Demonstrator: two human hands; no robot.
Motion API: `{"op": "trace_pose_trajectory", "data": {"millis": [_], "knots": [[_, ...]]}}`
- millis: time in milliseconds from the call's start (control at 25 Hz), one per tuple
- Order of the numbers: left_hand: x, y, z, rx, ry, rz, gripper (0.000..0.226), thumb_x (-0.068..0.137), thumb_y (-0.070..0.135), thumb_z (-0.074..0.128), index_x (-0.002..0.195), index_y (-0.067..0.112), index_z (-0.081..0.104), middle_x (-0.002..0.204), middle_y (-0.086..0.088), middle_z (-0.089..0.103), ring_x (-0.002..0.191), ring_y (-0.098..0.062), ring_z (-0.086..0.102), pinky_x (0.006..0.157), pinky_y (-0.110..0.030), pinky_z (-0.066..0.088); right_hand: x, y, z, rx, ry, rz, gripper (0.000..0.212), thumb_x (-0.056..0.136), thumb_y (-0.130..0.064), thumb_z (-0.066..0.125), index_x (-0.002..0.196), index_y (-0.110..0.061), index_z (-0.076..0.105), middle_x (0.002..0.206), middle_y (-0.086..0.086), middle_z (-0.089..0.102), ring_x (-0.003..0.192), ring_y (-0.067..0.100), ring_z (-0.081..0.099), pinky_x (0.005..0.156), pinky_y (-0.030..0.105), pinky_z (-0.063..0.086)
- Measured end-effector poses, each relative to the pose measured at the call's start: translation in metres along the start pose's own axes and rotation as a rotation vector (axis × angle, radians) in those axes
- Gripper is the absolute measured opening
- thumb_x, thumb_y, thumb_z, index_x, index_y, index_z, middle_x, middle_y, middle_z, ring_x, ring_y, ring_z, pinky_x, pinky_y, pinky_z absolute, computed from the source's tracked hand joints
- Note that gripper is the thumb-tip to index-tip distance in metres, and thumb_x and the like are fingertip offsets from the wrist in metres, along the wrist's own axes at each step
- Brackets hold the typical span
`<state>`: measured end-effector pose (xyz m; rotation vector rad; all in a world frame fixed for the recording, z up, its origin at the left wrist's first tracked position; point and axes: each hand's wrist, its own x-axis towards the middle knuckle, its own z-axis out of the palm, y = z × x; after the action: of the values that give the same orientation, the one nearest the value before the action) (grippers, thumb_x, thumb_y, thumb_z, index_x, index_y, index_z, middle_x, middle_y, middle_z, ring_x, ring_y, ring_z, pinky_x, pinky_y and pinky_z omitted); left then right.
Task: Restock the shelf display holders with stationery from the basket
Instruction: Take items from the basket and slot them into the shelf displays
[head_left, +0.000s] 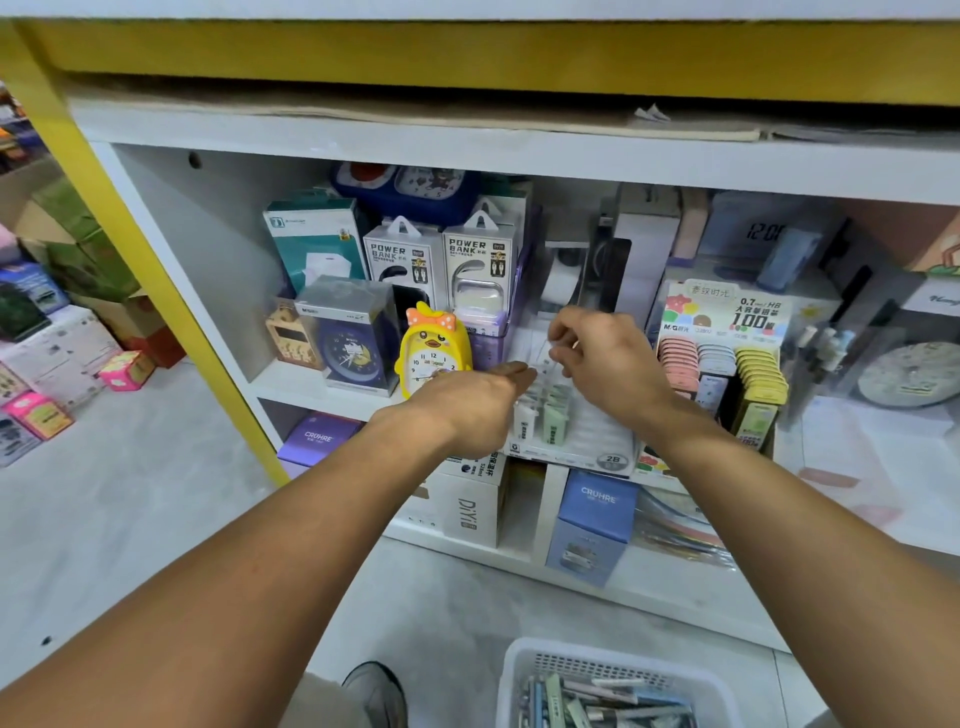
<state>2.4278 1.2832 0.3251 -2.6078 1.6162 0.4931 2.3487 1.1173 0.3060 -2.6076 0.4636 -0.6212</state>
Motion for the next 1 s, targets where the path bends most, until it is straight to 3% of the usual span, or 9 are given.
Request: {"op": "trace_pose_trajectory", "data": {"millis": [200, 320, 440, 480, 560, 680, 760, 840, 1000], "knots": [[-0.002, 0.003, -0.003, 0.006, 0.008, -0.015, 0.084, 0.084, -0.004, 0.038, 0.158, 0.025, 0.013, 0.166, 0.007, 0.012, 0.146, -0.021, 0.030, 0.113, -0.044, 0.035, -0.001, 0.001, 0.002, -0.072, -0.025, -0.061, 0.006, 0.093, -0.014, 0.067, 0.098, -0.017, 0.068, 0.087, 0.003, 0.071, 0.079, 0.024, 0.067, 0.075, 0.042, 0.056], [-0.002, 0.005, -0.002, 0.002, 0.010, -0.026, 0.084, 0.084, -0.004, 0.039, 0.158, 0.026, 0.015, 0.164, 0.006, 0.021, 0.141, -0.025, 0.039, 0.107, -0.044, 0.042, -0.001, -0.002, 0.003, -0.121, -0.106, -0.034, 0.021, 0.094, -0.009, 0.063, 0.107, -0.021, 0.074, 0.102, 0.001, 0.074, 0.094, 0.024, 0.068, 0.086, 0.041, 0.056], [-0.003, 0.004, -0.005, -0.117, 0.094, -0.032, 0.073, 0.085, 0.000, 0.040, 0.152, 0.026, 0.032, 0.147, -0.002, 0.048, 0.120, -0.030, 0.055, 0.087, -0.039, 0.052, -0.001, -0.005, 0.002, -0.189, -0.133, -0.031, 0.035, 0.096, -0.004, 0.057, 0.120, -0.022, 0.073, 0.117, 0.001, 0.070, 0.106, 0.023, 0.064, 0.093, 0.039, 0.053], [-0.003, 0.003, -0.007, -0.223, 0.174, -0.039, 0.060, 0.085, 0.001, 0.042, 0.142, 0.020, 0.044, 0.131, -0.007, 0.058, 0.109, -0.031, 0.059, 0.078, -0.036, 0.053, -0.001, -0.007, -0.001, -0.107, -0.104, -0.015, 0.033, 0.096, -0.004, 0.056, 0.119, -0.021, 0.073, 0.111, 0.000, 0.070, 0.100, 0.020, 0.064, 0.089, 0.037, 0.053], [0.000, 0.004, -0.014, -0.515, 0.298, -0.101, 0.035, 0.084, 0.000, 0.049, 0.119, 0.008, 0.052, 0.102, -0.012, 0.062, 0.086, -0.029, 0.059, 0.060, -0.029, 0.048, -0.002, -0.013, -0.015, 0.310, -0.071, 0.092, 0.025, 0.096, -0.003, 0.058, 0.111, -0.015, 0.075, 0.093, -0.002, 0.071, 0.081, 0.011, 0.065, 0.074, 0.032, 0.051], [-0.004, 0.015, -0.020, -1.059, 0.205, -0.136, 0.040, 0.077, -0.010, 0.055, 0.116, 0.000, 0.052, 0.088, -0.017, 0.054, 0.058, -0.018, 0.044, 0.045, -0.024, 0.031, -0.010, -0.021, -0.040, 0.937, -0.248, 0.165, 0.016, 0.094, 0.000, 0.062, 0.104, -0.005, 0.074, 0.087, 0.011, 0.073, 0.074, 0.021, 0.066, 0.060, 0.026, 0.051], [-0.008, 0.024, -0.021, -1.278, 0.148, -0.073, 0.042, 0.074, -0.019, 0.054, 0.113, -0.004, 0.052, 0.087, -0.017, 0.054, 0.056, -0.017, 0.045, 0.043, -0.024, 0.030, -0.017, -0.022, -0.048, 0.985, -0.338, 0.127, 0.015, 0.091, 0.001, 0.066, 0.104, 0.000, 0.073, 0.085, 0.018, 0.072, 0.072, 0.022, 0.066, 0.062, 0.024, 0.054], [-0.010, 0.031, -0.024, -1.391, 0.120, -0.008, 0.036, 0.078, -0.020, 0.057, 0.110, -0.005, 0.056, 0.089, -0.020, 0.060, 0.068, -0.022, 0.057, 0.049, -0.025, 0.039, -0.022, -0.017, -0.054, 0.922, -0.275, 0.131, 0.013, 0.088, 0.002, 0.069, 0.100, 0.003, 0.073, 0.078, 0.017, 0.071, 0.064, 0.017, 0.064, 0.061, 0.020, 0.055], [-0.012, 0.033, -0.031, -1.485, 0.064, -0.086, 0.019, 0.097, 0.003, 0.048, 0.107, -0.006, 0.062, 0.091, -0.026, 0.072, 0.078, -0.033, 0.071, 0.067, -0.033, 0.056, -0.026, 0.002, -0.073, 0.860, -0.125, 0.189, 0.011, 0.085, -0.004, 0.075, 0.097, -0.002, 0.076, 0.072, 0.014, 0.072, 0.060, 0.016, 0.065, 0.058, 0.020, 0.054]]}}
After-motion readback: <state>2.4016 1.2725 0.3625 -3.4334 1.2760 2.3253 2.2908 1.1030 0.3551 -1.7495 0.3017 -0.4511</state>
